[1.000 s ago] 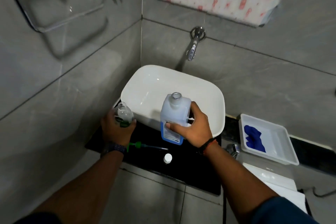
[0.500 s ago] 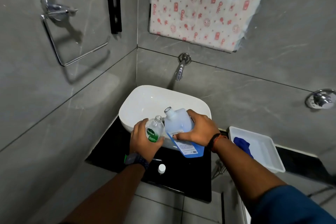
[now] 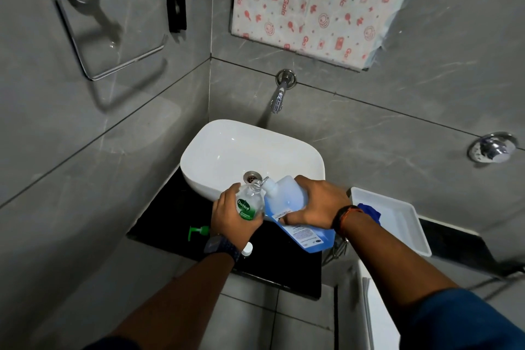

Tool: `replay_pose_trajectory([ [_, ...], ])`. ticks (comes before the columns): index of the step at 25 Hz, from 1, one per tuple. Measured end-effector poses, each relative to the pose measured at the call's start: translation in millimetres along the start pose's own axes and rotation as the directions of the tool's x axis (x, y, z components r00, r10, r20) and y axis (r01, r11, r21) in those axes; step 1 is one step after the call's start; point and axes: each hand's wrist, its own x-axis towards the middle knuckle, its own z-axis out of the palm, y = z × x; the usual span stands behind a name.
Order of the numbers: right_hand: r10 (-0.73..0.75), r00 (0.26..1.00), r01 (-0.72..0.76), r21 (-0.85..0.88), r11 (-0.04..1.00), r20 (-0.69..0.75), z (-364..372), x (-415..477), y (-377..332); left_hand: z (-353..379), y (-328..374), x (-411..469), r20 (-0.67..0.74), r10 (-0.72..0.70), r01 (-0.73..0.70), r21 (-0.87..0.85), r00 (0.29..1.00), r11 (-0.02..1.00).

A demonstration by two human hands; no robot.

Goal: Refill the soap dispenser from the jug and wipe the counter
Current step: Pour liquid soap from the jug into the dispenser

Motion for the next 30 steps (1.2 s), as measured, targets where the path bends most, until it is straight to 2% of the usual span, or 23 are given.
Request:
replay_pose_trajectory([
  [17, -0.014, 0.993, 0.032, -0.148, 0.989, 0.117, -14, 8, 6, 4, -7, -4, 0.043, -0.009, 0.008, 0.036, 0.999, 0.999],
  [30, -0.05, 0.989, 0.078, -0.209, 0.975, 0.136, -30, 14, 5, 5, -7, 1, 0.062, 0.002, -0.004, 0.025, 0.998, 1.0],
])
